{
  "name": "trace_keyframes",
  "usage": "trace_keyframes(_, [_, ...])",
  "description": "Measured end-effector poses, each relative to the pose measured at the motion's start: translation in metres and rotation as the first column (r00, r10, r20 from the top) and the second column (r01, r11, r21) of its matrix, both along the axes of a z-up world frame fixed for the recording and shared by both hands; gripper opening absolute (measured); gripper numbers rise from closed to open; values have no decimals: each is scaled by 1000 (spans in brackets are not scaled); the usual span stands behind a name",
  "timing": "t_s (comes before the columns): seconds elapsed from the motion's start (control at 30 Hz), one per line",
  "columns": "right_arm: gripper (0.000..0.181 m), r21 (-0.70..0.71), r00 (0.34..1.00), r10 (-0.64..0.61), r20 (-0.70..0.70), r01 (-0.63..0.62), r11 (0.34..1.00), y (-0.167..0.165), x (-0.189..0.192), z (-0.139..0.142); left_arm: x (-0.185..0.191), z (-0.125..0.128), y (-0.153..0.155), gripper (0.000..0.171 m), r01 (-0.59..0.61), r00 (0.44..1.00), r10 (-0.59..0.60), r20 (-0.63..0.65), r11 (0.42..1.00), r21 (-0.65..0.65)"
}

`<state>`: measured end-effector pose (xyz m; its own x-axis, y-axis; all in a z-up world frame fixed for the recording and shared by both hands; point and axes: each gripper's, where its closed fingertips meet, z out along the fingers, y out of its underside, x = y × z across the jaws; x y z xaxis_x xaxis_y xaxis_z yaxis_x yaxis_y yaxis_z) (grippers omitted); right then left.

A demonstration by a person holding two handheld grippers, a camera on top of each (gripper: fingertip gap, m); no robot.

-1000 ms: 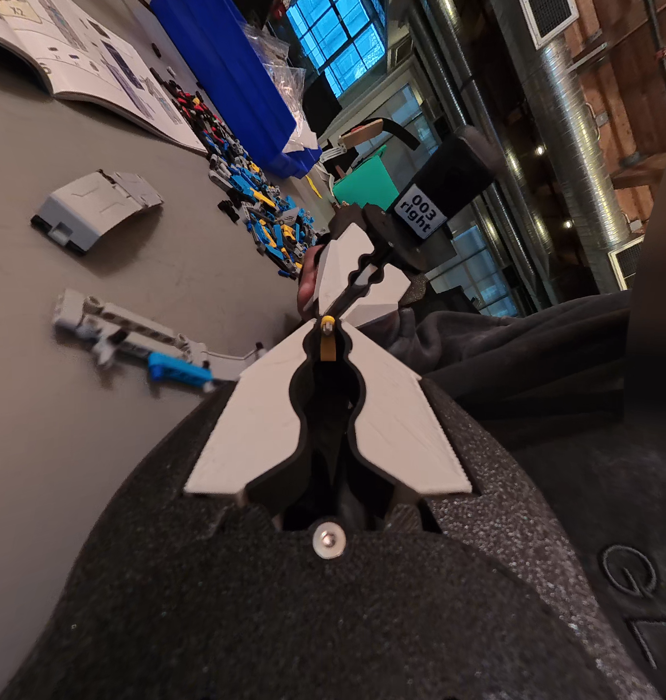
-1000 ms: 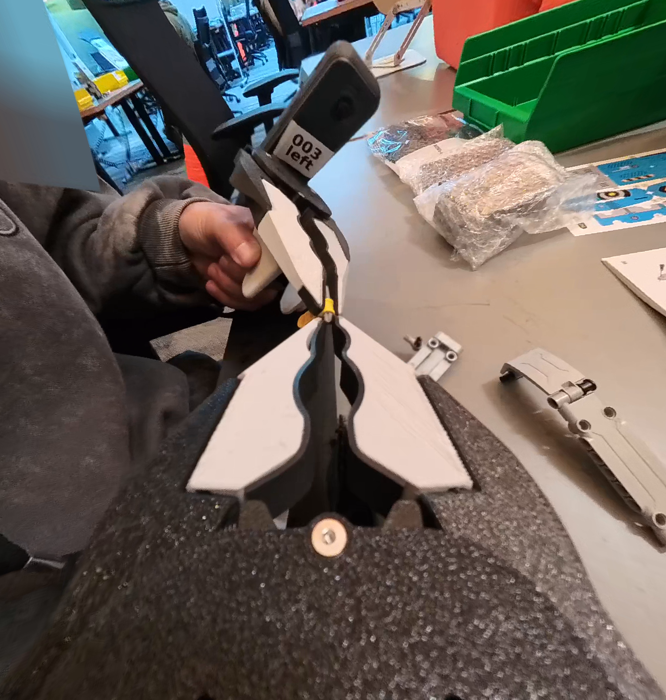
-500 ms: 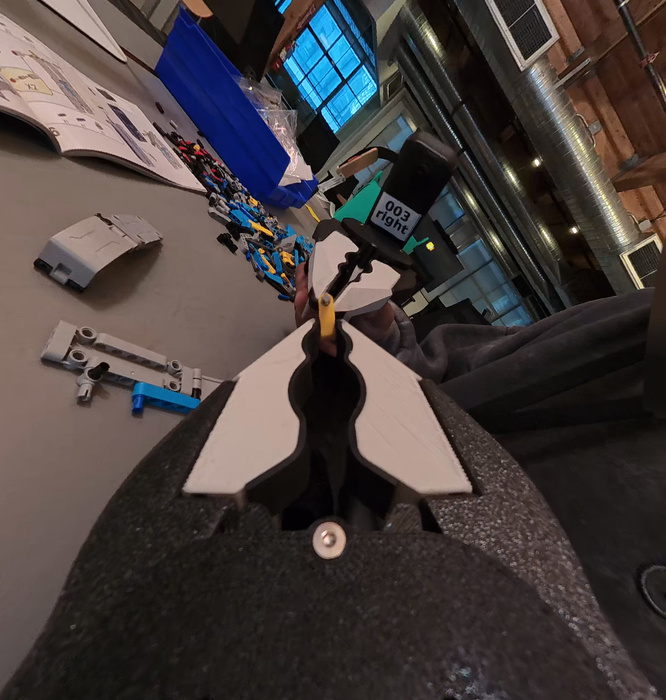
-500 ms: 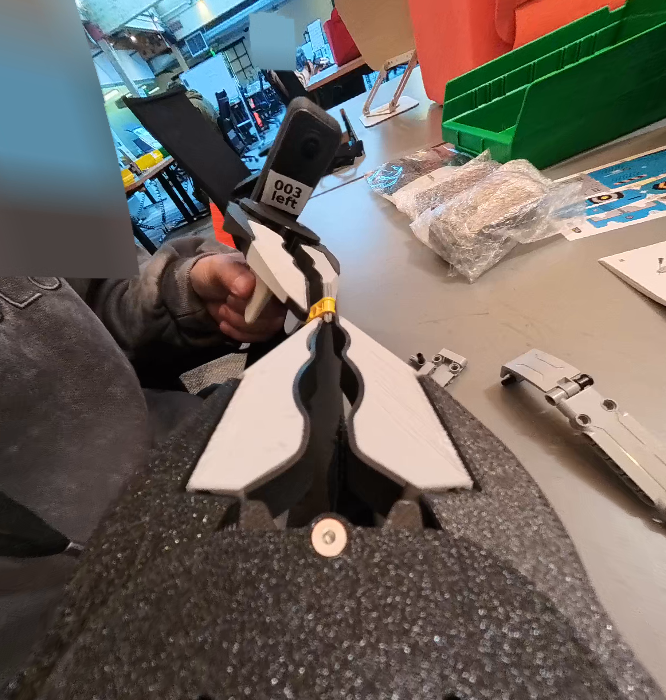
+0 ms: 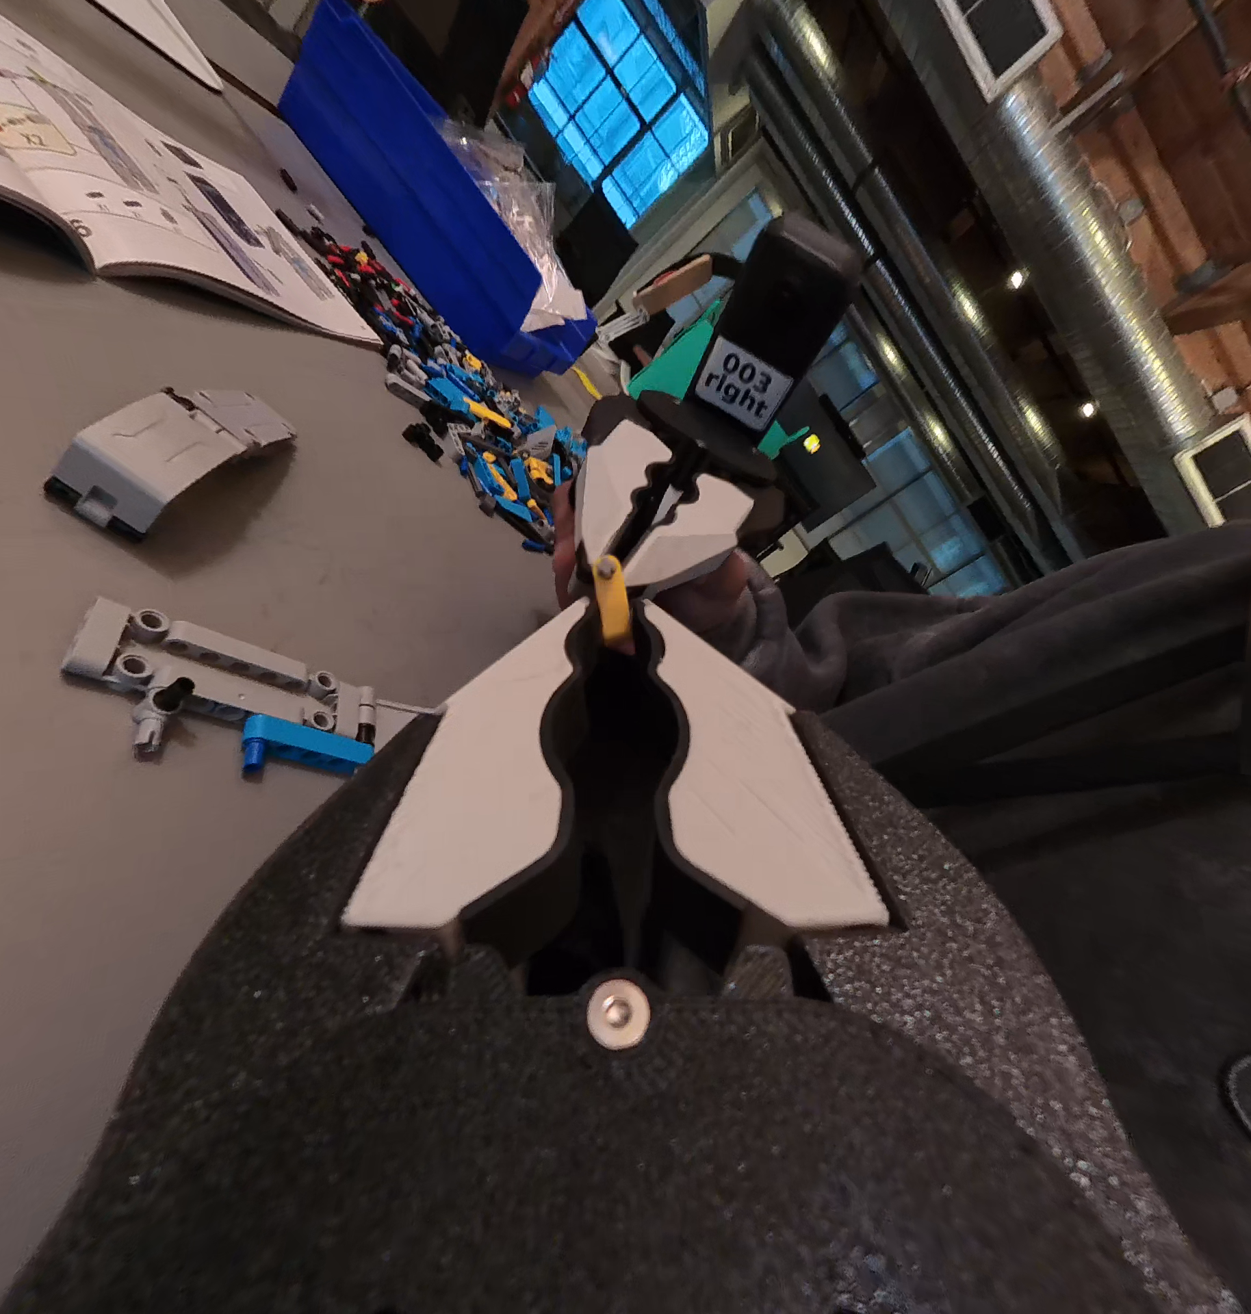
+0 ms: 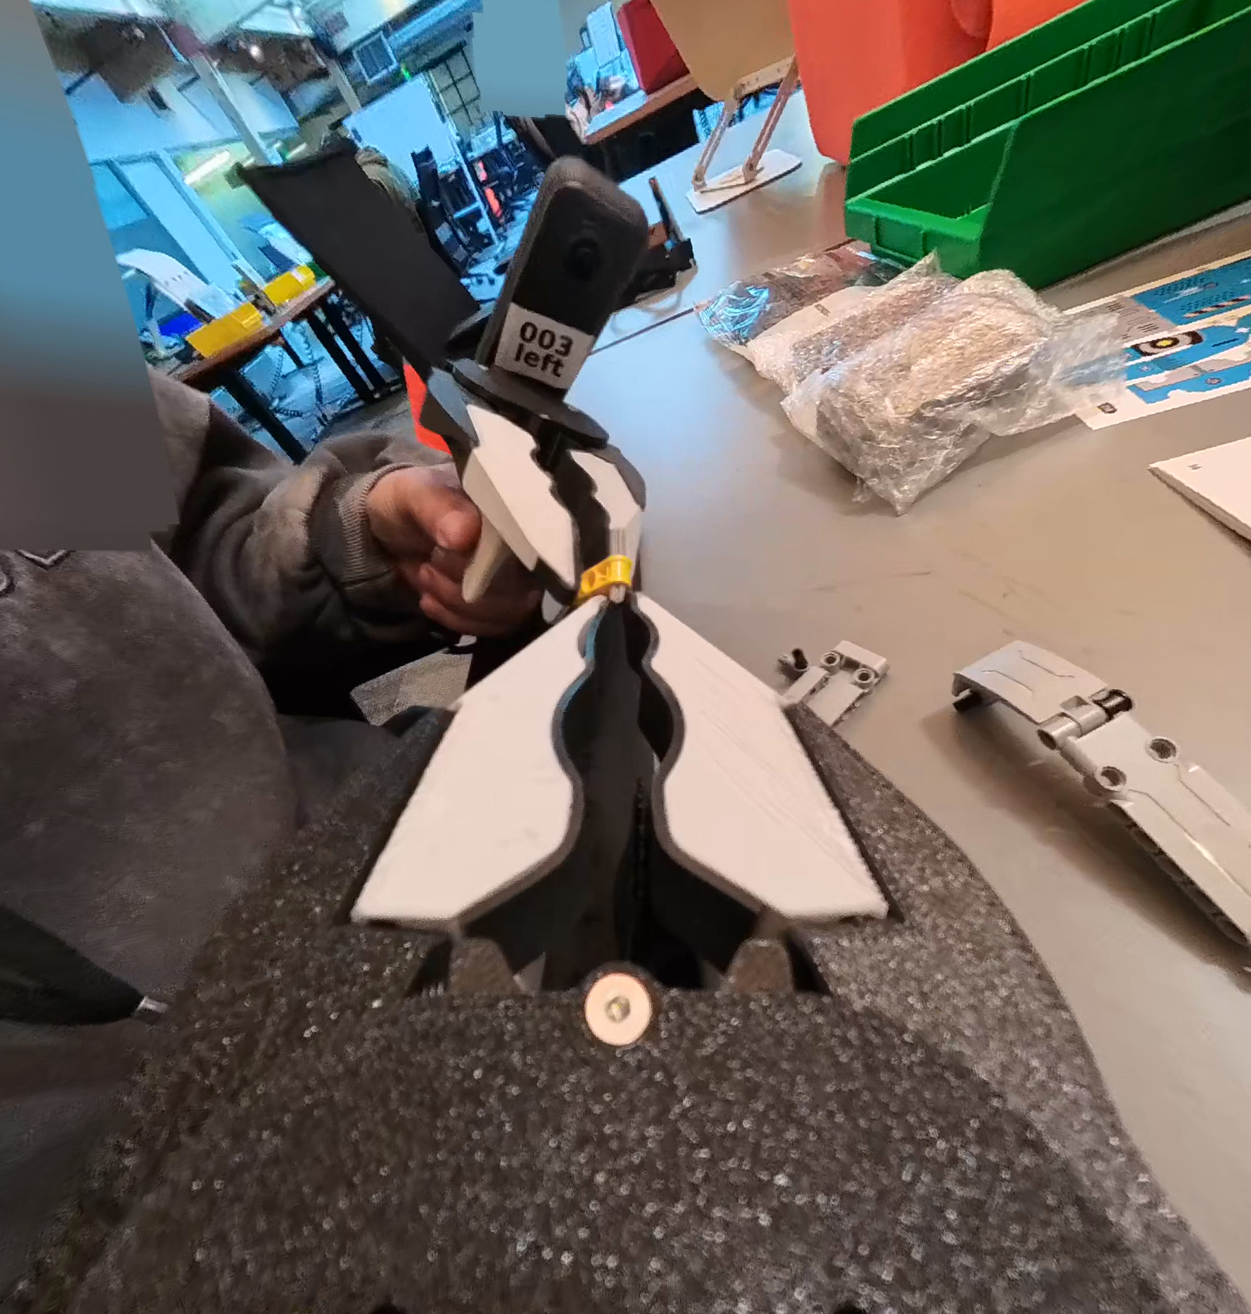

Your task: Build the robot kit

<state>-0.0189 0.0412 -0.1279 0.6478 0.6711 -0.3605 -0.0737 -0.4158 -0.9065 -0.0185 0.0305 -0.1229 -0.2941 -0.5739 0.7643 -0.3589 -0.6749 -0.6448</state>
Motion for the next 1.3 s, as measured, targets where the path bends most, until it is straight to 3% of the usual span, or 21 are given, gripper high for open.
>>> trace_keyframes(0.13, [1,1,999,-9,32,9,1000,1,-1,-3,2,-4,2,6,-35,999,36,-16,999,41])
trace_keyframes(0.4, [2,-18,1000,-17,-20,17,1000,3,0,-2,2,1,10,6,-96,995,96,15,995,-17])
trace_keyframes(0.47, [0,-41,999,-35,35,36,998,4,6,-12,-4,11,32,6,-180,980,187,67,979,-99])
trace_keyframes(0.53, [0,-21,999,-53,1,53,998,4,11,-5,-15,10,59,6,-258,959,276,65,945,-200])
trace_keyframes(0.63, [0,-9,998,-65,22,65,998,7,11,-5,-6,6,30,7,-171,984,173,45,984,-48])
trace_keyframes(0.7, [5,122,993,-98,63,89,989,9,7,7,-3,4,24,6,-121,992,124,28,987,-105])
trace_keyframes(0.8, [28,365,913,-216,346,82,927,9,4,6,-3,2,20,6,-66,998,68,9,985,-162])
trace_keyframes(0.87, [34,423,865,-228,447,21,906,6,-4,-2,-3,1,8,6,30,999,-31,-5,984,-178])
trace_keyframes(0.9, [33,419,855,-212,474,-8,908,3,-7,-6,-8,3,-7,7,154,988,-157,1,964,-216])
trace_keyframes(0.93, [34,400,856,-162,491,-57,915,-2,-10,-8,-9,0,-12,6,197,978,-208,-19,948,-248])
trace_keyframes(1.03, [30,279,875,120,470,-277,919,-27,-21,-10,-17,-5,-34,6,365,917,-395,-53,885,-290])
trace_keyframes(1.1, [33,282,869,175,463,-332,900,-28,-20,-6,-16,-11,-41,7,397,894,-438,-93,871,-289])
trace_keyframes(1.17, [23,225,841,262,473,-403,887,-35,-21,-15,-14,-18,-42,6,393,886,-443,-137,874,-286])
trace_keyframes(1.3, [22,160,822,289,491,-411,897,-38,-17,-24,-11,-29,-44,6,373,883,-426,-197,892,-257])
